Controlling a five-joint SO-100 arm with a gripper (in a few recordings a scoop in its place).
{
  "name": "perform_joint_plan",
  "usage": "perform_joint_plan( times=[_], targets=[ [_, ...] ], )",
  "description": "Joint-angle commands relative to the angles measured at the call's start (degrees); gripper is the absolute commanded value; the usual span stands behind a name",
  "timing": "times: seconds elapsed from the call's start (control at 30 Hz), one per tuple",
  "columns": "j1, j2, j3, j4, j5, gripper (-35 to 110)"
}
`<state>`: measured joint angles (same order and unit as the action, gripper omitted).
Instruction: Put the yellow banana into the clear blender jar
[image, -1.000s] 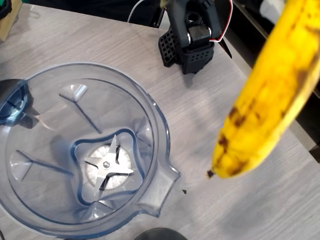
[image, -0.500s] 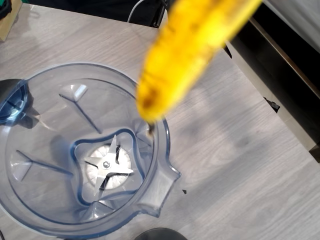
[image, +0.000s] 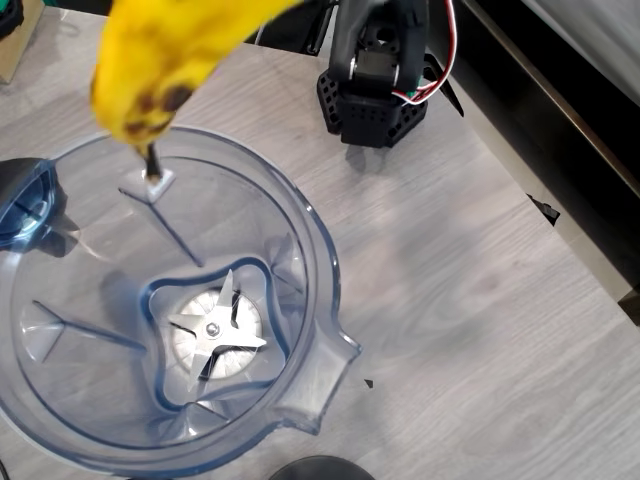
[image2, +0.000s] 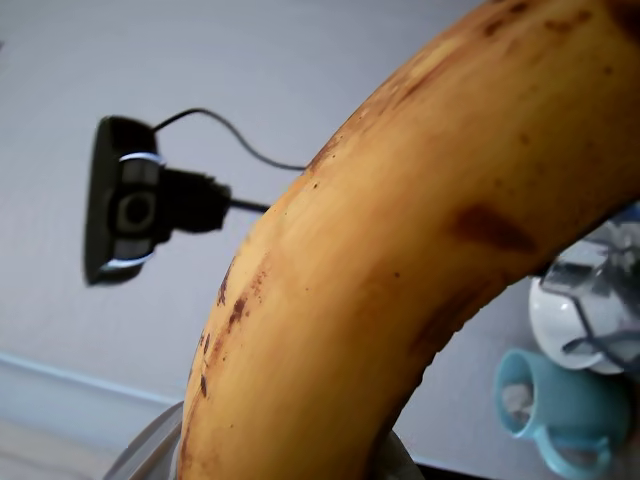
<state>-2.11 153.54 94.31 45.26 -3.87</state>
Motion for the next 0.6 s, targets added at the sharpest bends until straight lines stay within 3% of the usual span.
perform_joint_plan(
  times=[0.0, 0.57],
  targets=[
    [3.52, -3.52, 1.23, -5.89, 0.35, 12],
    [5.01, -12.13, 3.96, -10.46, 0.79, 20]
  ],
)
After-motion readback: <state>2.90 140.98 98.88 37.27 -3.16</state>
